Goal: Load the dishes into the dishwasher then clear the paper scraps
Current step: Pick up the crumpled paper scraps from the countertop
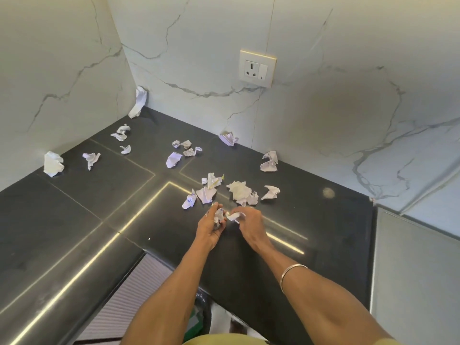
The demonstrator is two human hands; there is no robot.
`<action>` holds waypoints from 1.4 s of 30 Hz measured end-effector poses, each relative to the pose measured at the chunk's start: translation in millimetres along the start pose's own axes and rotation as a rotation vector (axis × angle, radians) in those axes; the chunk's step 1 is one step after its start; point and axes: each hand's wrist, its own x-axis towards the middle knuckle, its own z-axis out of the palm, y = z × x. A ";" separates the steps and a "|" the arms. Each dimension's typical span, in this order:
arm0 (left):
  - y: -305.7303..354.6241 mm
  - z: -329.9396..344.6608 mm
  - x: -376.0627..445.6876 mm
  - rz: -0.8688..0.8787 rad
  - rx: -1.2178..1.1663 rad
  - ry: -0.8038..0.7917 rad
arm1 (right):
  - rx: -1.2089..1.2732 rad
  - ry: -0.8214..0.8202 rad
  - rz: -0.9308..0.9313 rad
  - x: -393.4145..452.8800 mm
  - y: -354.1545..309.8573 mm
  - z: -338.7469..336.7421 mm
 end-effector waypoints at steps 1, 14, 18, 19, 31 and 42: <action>-0.7 -1.9 -0.9 0.014 -0.002 0.030 | 0.050 -0.006 -0.019 -0.7 -8.3 2.2; 72.7 -95.9 6.5 0.073 -0.002 0.253 | 0.117 -0.170 -0.184 -18.6 -103.9 118.8; 94.8 -121.5 1.4 0.014 0.001 0.242 | 0.143 -0.137 -0.170 -23.0 -128.3 150.2; 98.2 -125.7 0.5 -0.014 -0.005 0.236 | 0.191 -0.135 -0.139 -22.3 -134.1 155.9; 132.8 -138.0 0.5 -0.187 -0.092 -0.041 | 0.013 -0.192 0.014 -2.2 -150.7 172.8; 141.5 -118.5 32.2 -0.101 0.229 0.074 | 0.140 -0.121 0.062 26.5 -159.9 159.3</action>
